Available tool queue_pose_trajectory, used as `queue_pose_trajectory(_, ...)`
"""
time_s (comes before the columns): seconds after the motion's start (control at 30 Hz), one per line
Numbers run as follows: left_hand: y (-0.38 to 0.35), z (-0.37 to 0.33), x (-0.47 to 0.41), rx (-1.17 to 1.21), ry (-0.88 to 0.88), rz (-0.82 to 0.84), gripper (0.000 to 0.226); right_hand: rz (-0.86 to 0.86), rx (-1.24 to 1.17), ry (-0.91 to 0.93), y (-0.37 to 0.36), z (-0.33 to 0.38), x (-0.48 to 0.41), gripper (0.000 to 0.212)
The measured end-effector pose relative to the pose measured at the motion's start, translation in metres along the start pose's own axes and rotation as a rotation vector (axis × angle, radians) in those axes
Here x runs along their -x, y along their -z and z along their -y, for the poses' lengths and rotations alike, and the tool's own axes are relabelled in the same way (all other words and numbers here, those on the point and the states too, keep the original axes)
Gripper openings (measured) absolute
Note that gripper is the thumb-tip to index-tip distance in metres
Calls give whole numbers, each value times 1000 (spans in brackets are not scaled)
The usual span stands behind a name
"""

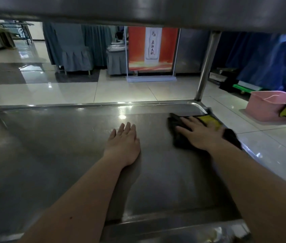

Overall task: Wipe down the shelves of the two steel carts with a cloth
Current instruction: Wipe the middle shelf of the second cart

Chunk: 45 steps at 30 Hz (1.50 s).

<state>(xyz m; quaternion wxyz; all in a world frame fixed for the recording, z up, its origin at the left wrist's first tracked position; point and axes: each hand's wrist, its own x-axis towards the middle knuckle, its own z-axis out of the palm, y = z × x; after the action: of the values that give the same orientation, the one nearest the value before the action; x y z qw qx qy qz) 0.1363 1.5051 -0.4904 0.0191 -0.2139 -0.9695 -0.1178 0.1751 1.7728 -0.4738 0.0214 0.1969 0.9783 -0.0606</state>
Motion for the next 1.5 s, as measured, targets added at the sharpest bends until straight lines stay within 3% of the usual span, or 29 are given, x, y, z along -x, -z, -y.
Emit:
queue_pose_trajectory(0.1,-1,-2,0,-28,-3,6,56,23,0,-253,6,-24,-8,72)
queue_pose_trajectory(0.17,-2,-2,1,-47,-9,3,56,17,-45,-301,5,0,-10,73)
queue_pose_trajectory(0.23,-1,-2,2,-57,-12,9,56,1,-95,-216,0,45,-10,71)
queue_pose_trajectory(0.4,5,1,2,-17,58,-1,62,-16,-48,223,-21,156,6,61)
queue_pose_trajectory(0.5,6,1,4,-35,63,8,59,2,-25,198,-13,124,-5,62)
queue_pose_trajectory(0.67,3,-3,3,-10,72,1,58,-29,-12,-190,0,-3,-20,66)
queue_pose_trajectory(0.77,3,-2,3,15,74,3,58,-6,26,-257,-2,-19,-13,66)
queue_pose_trajectory(0.93,17,0,-1,126,77,75,55,-12,-45,-131,-8,42,15,68)
queue_pose_trajectory(1.0,28,7,-3,310,78,85,47,-10,-50,6,-14,91,31,68)
queue_pose_trajectory(1.07,38,23,2,467,79,53,53,16,-38,178,-25,144,48,67)
queue_pose_trajectory(1.13,43,47,12,416,69,24,65,35,-14,300,-35,181,63,67)
queue_pose_trajectory(1.27,46,107,47,231,118,-21,62,57,-29,303,-31,181,56,65)
queue_pose_trajectory(1.5,89,191,112,-69,296,-4,51,72,-95,-64,-5,116,14,66)
